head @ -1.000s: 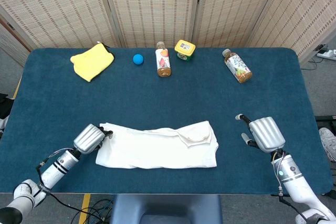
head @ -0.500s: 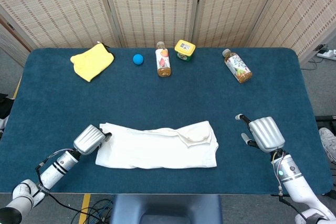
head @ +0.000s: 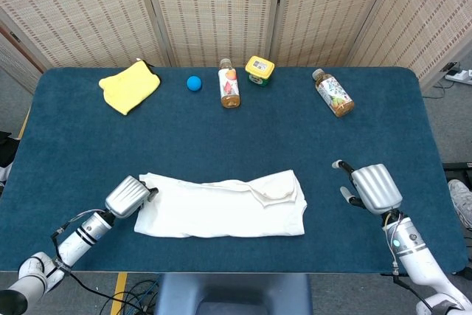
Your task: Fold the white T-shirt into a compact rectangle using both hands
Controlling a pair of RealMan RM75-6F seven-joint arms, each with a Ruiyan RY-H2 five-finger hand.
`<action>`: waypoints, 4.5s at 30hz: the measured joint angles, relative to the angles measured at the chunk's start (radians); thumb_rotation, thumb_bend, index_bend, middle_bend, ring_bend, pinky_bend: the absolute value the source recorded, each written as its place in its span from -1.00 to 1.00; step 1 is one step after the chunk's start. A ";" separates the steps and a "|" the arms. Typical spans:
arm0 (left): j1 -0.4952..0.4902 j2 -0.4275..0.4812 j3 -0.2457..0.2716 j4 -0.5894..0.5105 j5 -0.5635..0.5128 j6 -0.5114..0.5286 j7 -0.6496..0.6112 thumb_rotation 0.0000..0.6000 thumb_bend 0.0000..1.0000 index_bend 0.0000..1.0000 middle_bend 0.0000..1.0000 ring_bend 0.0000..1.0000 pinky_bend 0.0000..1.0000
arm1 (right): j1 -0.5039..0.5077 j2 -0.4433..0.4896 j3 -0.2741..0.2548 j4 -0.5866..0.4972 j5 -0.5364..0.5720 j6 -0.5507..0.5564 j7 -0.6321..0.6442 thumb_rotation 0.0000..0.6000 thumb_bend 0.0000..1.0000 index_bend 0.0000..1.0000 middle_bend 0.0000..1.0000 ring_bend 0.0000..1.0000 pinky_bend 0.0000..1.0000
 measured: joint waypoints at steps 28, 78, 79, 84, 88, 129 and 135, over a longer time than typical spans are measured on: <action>0.142 0.230 -0.050 -0.181 -0.148 -0.054 0.004 1.00 0.10 0.36 0.76 0.53 0.81 | -0.001 -0.012 0.005 -0.008 -0.033 0.020 0.009 1.00 -0.32 -0.40 0.83 0.90 1.00; -0.055 0.424 -0.331 -1.229 -0.657 -0.319 0.905 1.00 0.10 0.25 0.70 0.48 0.81 | -0.062 0.031 0.001 0.025 -0.052 0.096 0.107 1.00 -0.32 -0.40 0.83 0.90 1.00; -0.064 0.411 -0.333 -1.237 -0.667 -0.311 0.932 1.00 0.10 0.25 0.70 0.48 0.81 | -0.063 0.033 0.001 0.024 -0.052 0.097 0.107 1.00 -0.32 -0.40 0.83 0.90 1.00; -0.100 0.351 -0.334 -1.269 -0.710 -0.277 1.032 1.00 0.10 0.24 0.69 0.48 0.81 | -0.071 0.043 0.002 0.019 -0.049 0.103 0.108 1.00 -0.32 -0.40 0.83 0.90 1.00; -0.129 0.293 -0.329 -1.272 -0.729 -0.246 1.108 1.00 0.10 0.24 0.69 0.48 0.81 | -0.076 0.046 0.001 0.018 -0.047 0.103 0.107 1.00 -0.32 -0.40 0.83 0.90 1.00; -0.300 -0.060 -0.293 -1.086 -0.860 -0.159 1.409 1.00 -0.23 -0.20 0.64 0.46 0.81 | -0.100 0.066 0.006 0.025 -0.036 0.105 0.121 1.00 -0.32 -0.40 0.83 0.90 1.00; -0.302 -0.084 -0.298 -1.075 -0.850 -0.144 1.400 1.00 -0.50 -0.67 0.59 0.43 0.81 | -0.103 0.068 0.007 0.023 -0.035 0.107 0.121 1.00 -0.32 -0.40 0.83 0.90 1.00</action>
